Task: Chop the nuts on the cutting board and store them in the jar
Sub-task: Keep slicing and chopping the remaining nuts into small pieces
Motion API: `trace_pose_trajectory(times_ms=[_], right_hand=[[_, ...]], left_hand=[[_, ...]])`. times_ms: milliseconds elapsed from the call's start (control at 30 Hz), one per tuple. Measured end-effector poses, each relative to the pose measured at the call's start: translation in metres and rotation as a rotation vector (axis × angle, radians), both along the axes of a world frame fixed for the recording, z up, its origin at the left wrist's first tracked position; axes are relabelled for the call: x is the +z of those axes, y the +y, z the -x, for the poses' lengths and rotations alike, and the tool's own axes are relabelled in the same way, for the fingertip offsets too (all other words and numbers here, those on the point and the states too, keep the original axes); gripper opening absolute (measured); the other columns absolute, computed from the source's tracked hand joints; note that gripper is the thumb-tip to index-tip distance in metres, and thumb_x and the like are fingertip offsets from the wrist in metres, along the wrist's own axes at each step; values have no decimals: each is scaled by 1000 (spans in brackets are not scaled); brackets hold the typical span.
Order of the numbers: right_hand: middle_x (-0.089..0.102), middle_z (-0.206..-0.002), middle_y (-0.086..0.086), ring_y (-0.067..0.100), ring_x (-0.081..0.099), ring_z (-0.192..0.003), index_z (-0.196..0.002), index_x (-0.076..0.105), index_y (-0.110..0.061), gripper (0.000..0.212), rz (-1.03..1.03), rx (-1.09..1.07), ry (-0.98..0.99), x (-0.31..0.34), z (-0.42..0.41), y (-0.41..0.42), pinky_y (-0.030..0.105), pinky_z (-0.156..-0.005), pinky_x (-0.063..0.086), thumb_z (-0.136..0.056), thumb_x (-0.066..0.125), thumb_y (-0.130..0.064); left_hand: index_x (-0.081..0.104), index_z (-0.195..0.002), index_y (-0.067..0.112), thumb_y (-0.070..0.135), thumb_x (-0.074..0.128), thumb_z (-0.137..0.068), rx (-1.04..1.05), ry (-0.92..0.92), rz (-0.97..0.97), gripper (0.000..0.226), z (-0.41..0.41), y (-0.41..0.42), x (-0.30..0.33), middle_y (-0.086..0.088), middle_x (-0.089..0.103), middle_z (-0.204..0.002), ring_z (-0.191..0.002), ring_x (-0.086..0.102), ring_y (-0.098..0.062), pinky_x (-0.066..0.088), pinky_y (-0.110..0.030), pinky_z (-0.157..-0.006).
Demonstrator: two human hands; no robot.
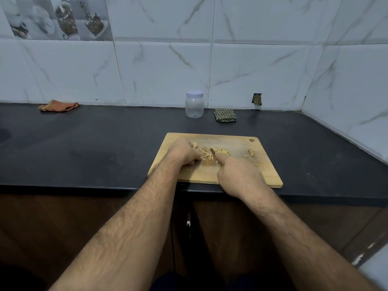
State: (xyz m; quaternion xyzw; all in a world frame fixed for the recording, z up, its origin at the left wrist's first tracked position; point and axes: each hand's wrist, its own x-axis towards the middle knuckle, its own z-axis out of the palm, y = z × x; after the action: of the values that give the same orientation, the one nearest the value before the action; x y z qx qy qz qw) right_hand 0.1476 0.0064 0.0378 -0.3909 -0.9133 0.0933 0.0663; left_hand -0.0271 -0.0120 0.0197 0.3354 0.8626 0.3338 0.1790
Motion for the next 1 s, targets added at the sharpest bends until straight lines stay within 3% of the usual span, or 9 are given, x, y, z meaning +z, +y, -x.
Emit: trace_pose_trajectory(times_ms=[167,267,400,533,733,867,1000], right_hand=[[57,-138,2,23,55,-120,-153,31,-37,61,11,27,8,0,1,-4,34,-89,47,-96,40,-16],[57,-140,-1,21,53,-124,-151,34,-39,60,-14,72,14,-2,4,-10,33,-92,46,-95,42,-16],[57,-138,-3,20,54,-122,-148,38,-41,59,-37,99,-24,-2,7,-12,33,-88,47,-95,44,-15],[62,-129,0,22,58,-114,-141,51,-37,53,-31,16,-43,5,8,1,34,-88,50,-94,45,-15],[61,-132,-2,21,56,-119,-140,51,-37,52,-32,34,14,7,17,1,34,-90,49,-92,48,-17],[64,-124,-2,20,59,-111,-134,58,-35,46,-39,16,-7,5,23,2,33,-85,51,-92,50,-18],[65,-119,-1,22,60,-108,-133,59,-32,45,-62,-17,-10,8,20,9,33,-83,50,-91,49,-17]], left_hand=[[64,-71,15,17,69,-81,-24,-88,-125,11,5,-6,-7,-2,63,-61,-61,55,-17,52,-35,-75],[58,-57,19,15,61,-81,58,-136,-312,25,9,-12,-18,2,60,-56,-52,49,-12,46,-28,-62],[67,-68,12,16,58,-81,182,-96,-451,16,6,-15,-24,5,70,-76,-64,54,-11,44,-25,-59],[69,-75,13,17,57,-85,216,-30,-447,16,1,-16,-23,11,69,-83,-73,56,-3,39,-18,-58],[71,-84,17,15,59,-87,242,-38,-467,12,3,-14,-25,12,68,-89,-83,60,-6,41,-18,-64],[70,-92,18,15,62,-90,211,-17,-467,9,5,-14,-24,11,65,-87,-85,60,-9,41,-18,-66],[71,-103,18,16,60,-92,229,146,-414,15,11,-15,-22,5,68,-96,-88,59,-10,41,-20,-77]])
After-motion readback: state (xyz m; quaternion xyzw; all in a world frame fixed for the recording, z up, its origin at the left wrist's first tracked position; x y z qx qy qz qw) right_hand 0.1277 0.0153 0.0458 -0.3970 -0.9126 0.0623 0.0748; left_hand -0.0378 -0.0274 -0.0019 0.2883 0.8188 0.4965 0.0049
